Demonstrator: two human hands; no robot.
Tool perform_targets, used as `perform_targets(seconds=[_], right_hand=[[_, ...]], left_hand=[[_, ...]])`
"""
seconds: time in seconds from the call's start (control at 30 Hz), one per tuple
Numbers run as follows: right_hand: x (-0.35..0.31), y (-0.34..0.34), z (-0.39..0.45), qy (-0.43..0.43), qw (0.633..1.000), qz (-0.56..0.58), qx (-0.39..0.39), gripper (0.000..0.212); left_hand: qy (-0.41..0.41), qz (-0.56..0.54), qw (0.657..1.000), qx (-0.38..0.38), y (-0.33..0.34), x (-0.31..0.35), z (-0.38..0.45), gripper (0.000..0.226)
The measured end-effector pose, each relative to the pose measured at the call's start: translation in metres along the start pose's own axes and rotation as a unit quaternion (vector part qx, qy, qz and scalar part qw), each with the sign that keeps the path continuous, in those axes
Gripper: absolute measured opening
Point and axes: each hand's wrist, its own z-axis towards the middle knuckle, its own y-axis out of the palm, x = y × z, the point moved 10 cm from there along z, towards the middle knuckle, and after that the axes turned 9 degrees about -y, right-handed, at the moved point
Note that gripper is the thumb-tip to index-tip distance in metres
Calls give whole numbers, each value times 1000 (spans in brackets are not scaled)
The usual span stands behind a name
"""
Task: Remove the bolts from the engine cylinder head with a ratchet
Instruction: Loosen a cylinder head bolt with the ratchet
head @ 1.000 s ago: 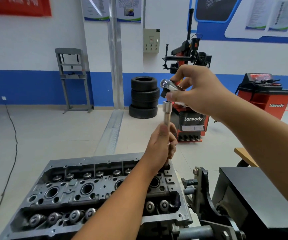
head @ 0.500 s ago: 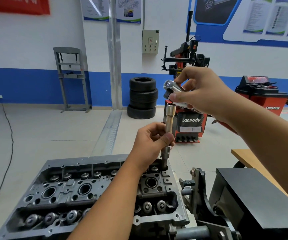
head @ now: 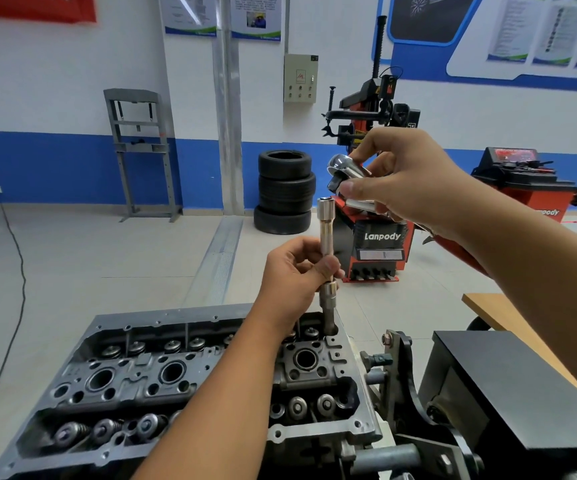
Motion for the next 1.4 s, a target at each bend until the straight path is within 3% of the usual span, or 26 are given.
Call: perform_targets(seconds=[0.17, 0.37, 0.57, 0.67, 0.93, 1.4], right_hand=[[-1, -3, -1, 4, 1000, 2, 10, 26], [0, -4, -1, 7, 1000, 5, 16, 27], [4, -3, -3, 11, 1000, 15, 22, 28], [5, -1, -4, 11, 1000, 17, 23, 29], [5, -1, -6, 13, 999, 26, 20, 30], [2, 3, -8, 4, 999, 30, 23, 29]], left_hand=[[28, 8, 999, 45, -10, 5, 0, 18], [7, 62, 998, 5, 4, -3, 1, 10], [21, -33, 998, 39, -9, 9, -4, 13], [-8, -16, 1000, -2, 2, 4, -4, 3], [-113, 124, 976, -138, 17, -15, -9, 28], [-111, 186, 969, -118, 16, -18, -10, 31]])
